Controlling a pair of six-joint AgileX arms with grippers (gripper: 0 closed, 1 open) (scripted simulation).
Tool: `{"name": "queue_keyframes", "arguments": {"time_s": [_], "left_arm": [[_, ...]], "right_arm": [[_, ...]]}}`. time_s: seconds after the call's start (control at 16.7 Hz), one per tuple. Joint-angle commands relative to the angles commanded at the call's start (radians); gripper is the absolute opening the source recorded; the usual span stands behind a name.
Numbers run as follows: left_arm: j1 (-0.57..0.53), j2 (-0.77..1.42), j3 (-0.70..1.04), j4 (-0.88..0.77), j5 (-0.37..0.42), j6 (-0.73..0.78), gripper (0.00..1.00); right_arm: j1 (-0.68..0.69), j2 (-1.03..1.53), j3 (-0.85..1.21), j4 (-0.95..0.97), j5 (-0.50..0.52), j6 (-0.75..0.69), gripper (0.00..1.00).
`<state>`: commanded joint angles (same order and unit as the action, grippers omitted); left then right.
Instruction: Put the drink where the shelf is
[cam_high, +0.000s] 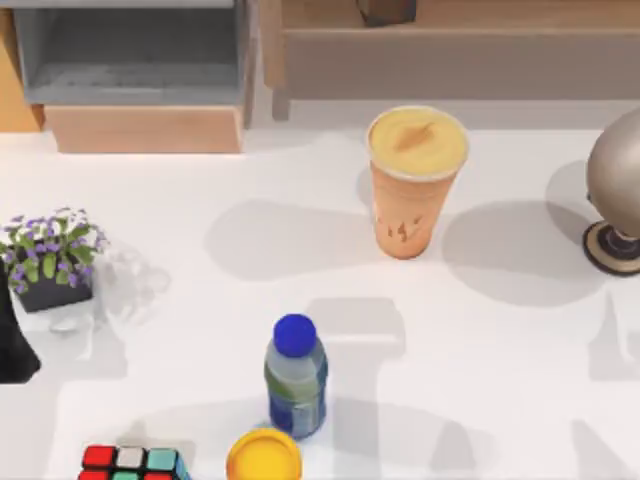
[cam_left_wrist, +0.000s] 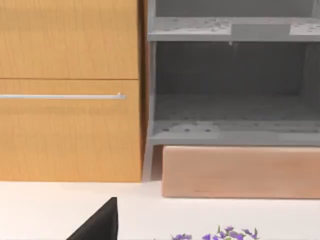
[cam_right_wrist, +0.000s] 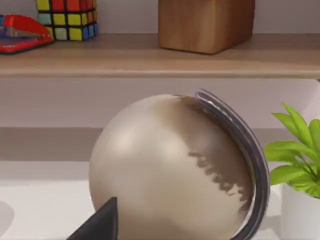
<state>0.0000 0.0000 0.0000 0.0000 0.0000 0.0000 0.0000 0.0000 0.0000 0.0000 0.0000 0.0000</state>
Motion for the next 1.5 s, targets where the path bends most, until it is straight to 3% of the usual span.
{"name": "queue_keyframes", "arguments": {"time_s": [0.3,0.6,1.5], "left_arm": [[0.000,0.000,0.000,0.000,0.000,0.000,1.00],[0.000,0.000,0.000,0.000,0.000,0.000,1.00],[0.000,0.000,0.000,0.000,0.000,0.000,1.00]], "right_arm": [[0.023,0.053,0.014,0.037,0.027,0.000,1.00],[0.141,0.316,0.075,0.210,0.148,0.009,1.00],[0.737,1.699,0.459,1.184,0.757,0.038,1.00]]}}
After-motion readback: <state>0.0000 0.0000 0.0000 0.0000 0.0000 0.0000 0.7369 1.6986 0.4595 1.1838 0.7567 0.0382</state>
